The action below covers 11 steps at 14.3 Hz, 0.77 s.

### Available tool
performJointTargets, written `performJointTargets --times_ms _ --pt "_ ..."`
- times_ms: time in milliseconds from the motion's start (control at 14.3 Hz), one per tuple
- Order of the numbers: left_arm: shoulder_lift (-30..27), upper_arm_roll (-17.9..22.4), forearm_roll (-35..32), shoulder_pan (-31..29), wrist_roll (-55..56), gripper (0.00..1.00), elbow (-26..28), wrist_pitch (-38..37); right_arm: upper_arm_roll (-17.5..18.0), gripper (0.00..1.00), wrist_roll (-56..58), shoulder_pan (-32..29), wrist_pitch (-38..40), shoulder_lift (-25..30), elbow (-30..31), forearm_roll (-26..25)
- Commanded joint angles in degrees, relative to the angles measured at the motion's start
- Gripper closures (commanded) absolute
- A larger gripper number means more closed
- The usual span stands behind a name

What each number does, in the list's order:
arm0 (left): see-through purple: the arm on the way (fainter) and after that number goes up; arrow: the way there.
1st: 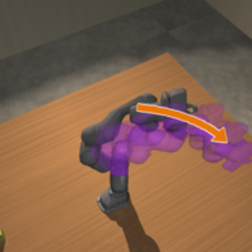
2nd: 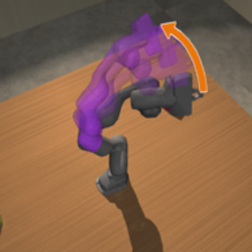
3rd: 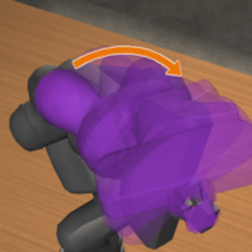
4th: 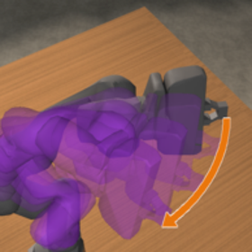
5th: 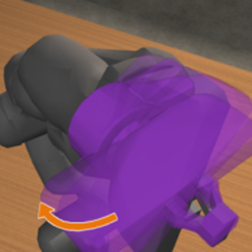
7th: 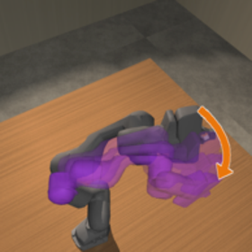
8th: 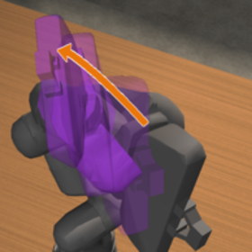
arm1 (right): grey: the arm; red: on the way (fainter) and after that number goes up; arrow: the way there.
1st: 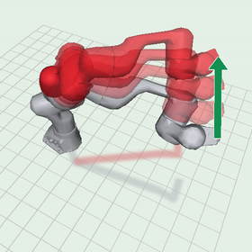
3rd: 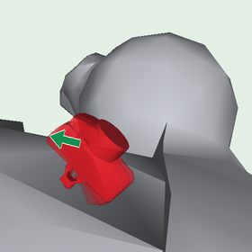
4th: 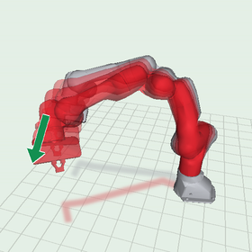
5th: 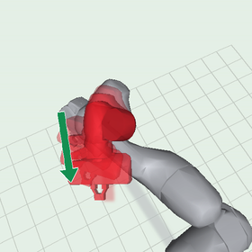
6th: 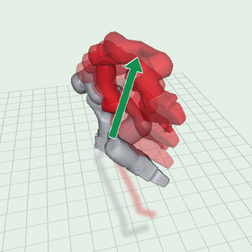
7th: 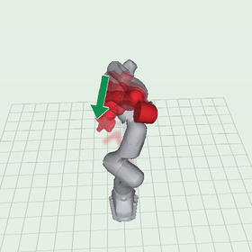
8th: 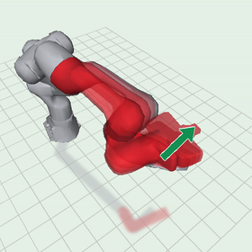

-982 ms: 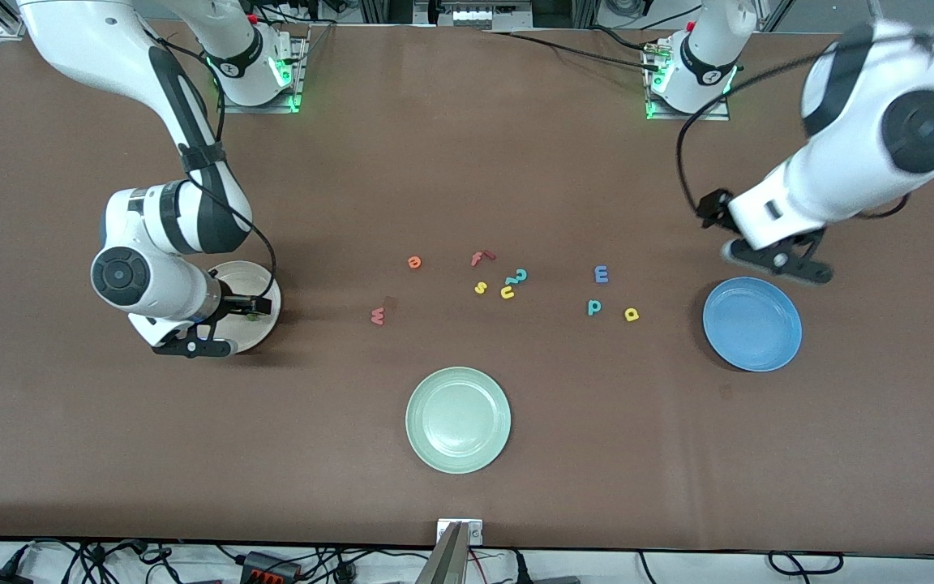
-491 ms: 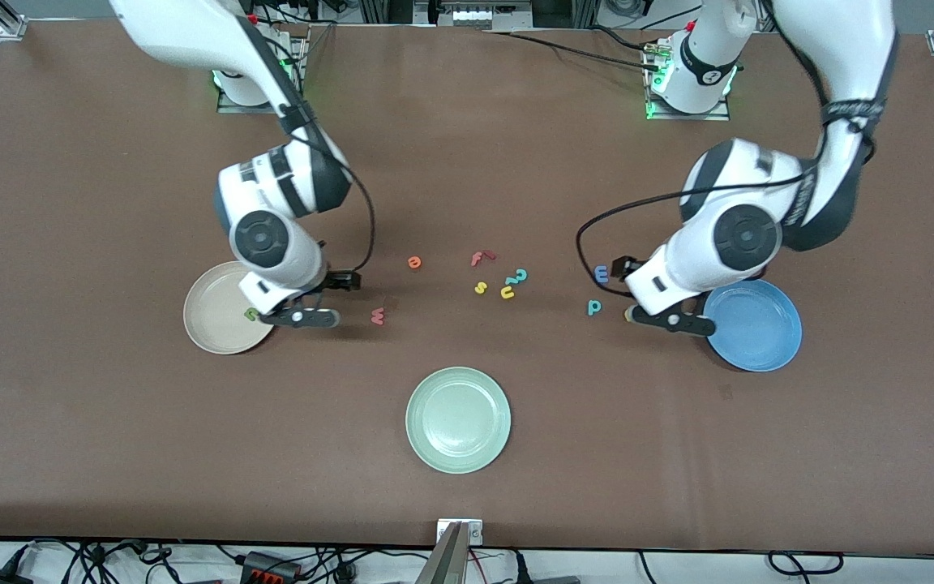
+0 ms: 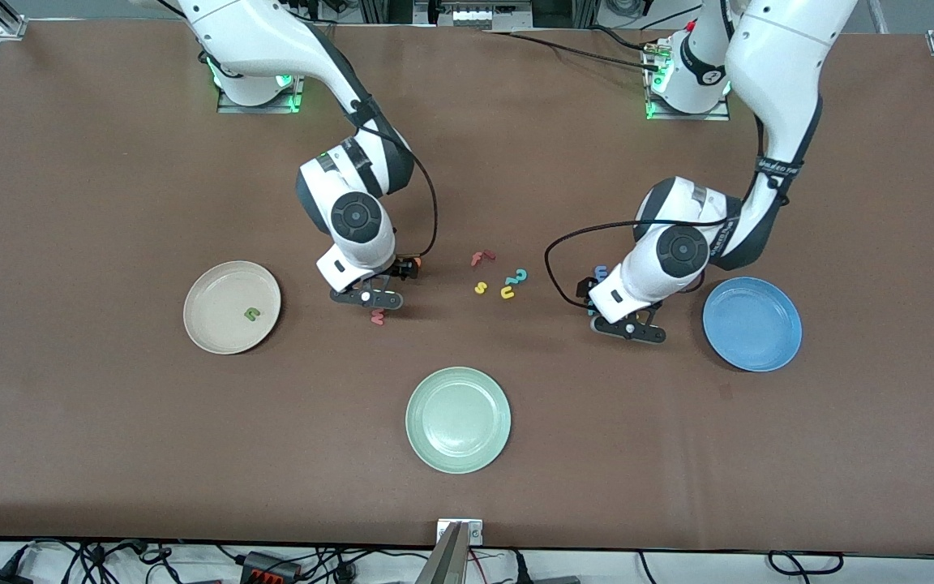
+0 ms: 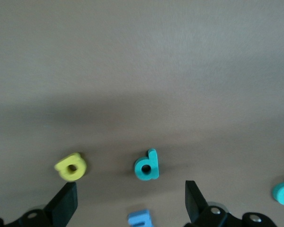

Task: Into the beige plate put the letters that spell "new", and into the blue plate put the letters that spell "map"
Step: 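Grasp the orange e with the right gripper while the left grasps the blue d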

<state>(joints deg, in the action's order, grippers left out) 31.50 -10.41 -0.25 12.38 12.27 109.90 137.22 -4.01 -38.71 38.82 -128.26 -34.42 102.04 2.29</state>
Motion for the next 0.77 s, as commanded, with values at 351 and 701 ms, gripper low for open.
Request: performJointTargets --times_ms 351,701 --pt "3.3 1.3 -5.0 3.3 3.1 0.38 0.4 4.6 0.0 0.00 -0.2 4.4 -3.7 -2.7 0.0 4.6" --pt "3.1 1.2 -9.1 4.0 7.2 0.92 0.2 4.1 1.4 0.00 6.1 4.7 -3.8 -3.9 0.0 4.5"
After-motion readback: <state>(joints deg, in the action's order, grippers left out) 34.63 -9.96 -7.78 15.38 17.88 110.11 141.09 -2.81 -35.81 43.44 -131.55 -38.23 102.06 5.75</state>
